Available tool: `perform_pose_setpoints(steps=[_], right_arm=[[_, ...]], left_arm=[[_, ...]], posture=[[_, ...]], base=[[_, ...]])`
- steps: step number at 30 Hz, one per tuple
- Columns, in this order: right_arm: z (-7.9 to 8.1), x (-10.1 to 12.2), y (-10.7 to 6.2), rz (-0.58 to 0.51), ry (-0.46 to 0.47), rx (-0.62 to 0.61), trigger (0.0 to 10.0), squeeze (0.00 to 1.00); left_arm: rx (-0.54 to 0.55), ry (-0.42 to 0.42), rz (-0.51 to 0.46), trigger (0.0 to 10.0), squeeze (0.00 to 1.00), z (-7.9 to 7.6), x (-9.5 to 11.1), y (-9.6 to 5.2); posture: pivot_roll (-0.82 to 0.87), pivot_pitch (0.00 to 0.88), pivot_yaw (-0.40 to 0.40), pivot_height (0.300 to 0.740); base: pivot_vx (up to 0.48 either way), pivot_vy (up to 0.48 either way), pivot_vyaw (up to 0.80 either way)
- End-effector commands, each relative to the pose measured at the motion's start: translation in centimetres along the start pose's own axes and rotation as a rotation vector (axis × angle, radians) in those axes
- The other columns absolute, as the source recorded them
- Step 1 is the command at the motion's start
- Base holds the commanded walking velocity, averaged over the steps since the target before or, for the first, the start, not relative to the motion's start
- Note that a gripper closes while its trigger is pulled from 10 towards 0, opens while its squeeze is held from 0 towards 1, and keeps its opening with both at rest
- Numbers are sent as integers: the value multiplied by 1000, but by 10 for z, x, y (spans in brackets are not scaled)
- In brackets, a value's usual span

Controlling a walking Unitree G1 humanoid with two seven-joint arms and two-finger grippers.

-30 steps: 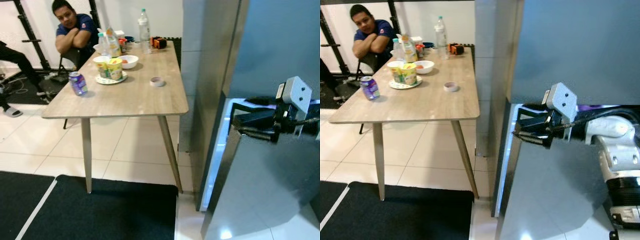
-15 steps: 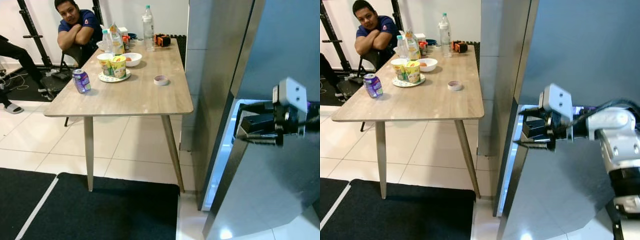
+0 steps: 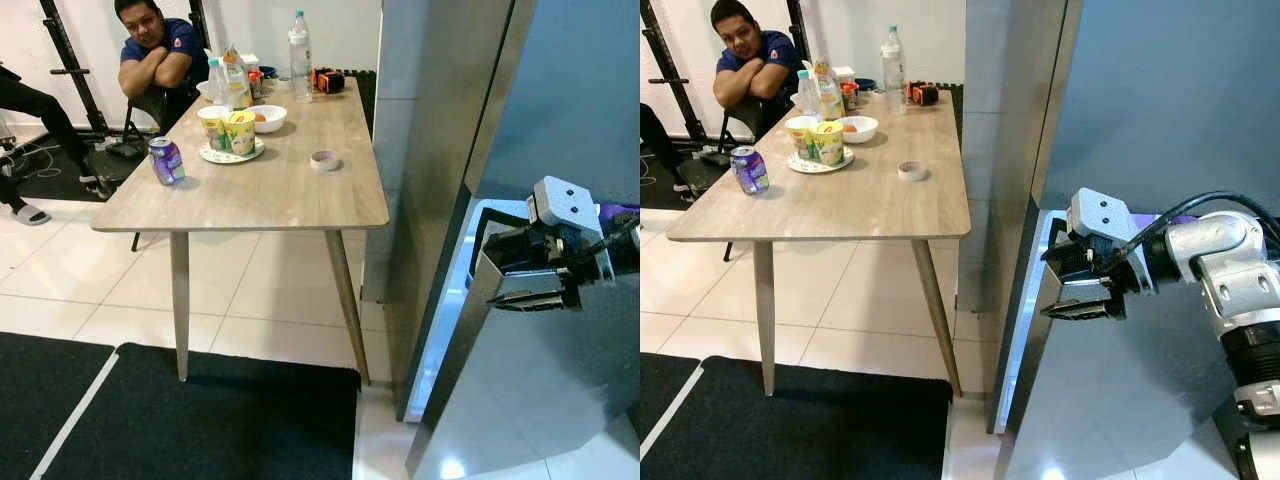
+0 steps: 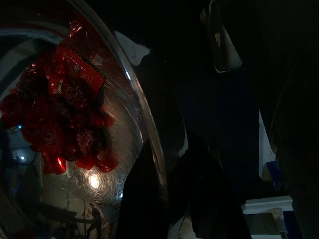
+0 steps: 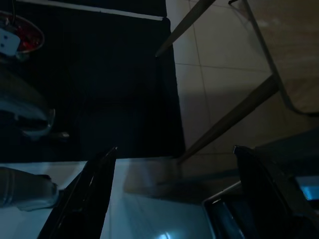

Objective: Restocking fridge

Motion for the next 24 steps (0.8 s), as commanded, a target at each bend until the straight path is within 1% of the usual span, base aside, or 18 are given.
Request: perform_pose_setpoints(steps=[1,4,7,11,13,16,17,18,19,20,24], right_arm=[[-7,1,-1,12,-1,-24,10000,0],[-9,0,-1,25,-1,-35,10000,0],[-19,-5,0,71,-6,-109,10000,0],[-21,-2,-1,63,-1,-117,10000,0],[-20,-6,-1,93,-1,-113,10000,0],[-20,-17,-2,177,-3,-115,10000,0],[-20,-17,-2,177,-3,-115,10000,0],[-21,-22,-2,209,-5,-119,10000,0],[-21,-22,-2,209,-5,-119,10000,0],[-20,-26,-2,241,-7,-113,10000,0],[-20,-32,-4,293,-11,-111,10000,0]], left_arm=[[-5,-11,-22,10000,0,-4,5,1],[-5,-12,-22,10000,0,-4,5,1],[-5,-11,-21,10000,0,-4,5,1],[-5,-11,-20,10000,0,-4,4,1],[-5,-12,-20,10000,0,-4,4,1],[-5,-14,-19,10000,0,-4,4,1],[-5,-14,-19,10000,0,-4,4,1],[-5,-14,-19,10000,0,-4,4,1],[-5,-14,-19,10000,0,-4,4,1],[-5,-14,-18,10000,0,-4,4,0],[-5,-14,-17,10000,0,-5,3,1]], posture=[[-110,16,-22,740],[-110,16,-22,740],[-110,15,-24,740],[-110,15,-24,740],[-110,15,-24,740],[-110,15,-24,740],[-110,15,-24,740],[-110,15,-24,740],[-110,15,-24,740],[-112,17,-25,740],[-112,17,-25,740]], base=[[0,0,0],[0,0,0],[0,0,0],[0,0,0],[0,0,0],[0,0,0],[0,0,0],[0,0,0],[0,0,0],[0,0,0],[0,0,0]])
Point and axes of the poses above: a point about 5 cm out from each wrist's last joint towards the gripper, its own y axis pointing out of the wrist towards the gripper, its own x axis along the axis of the wrist's last joint, z = x × y, the point moved 3 cm from there along y, pointing out of the wrist towards the gripper, and after that the axes turned 7 degrees about -y, right-handed, at the moved point
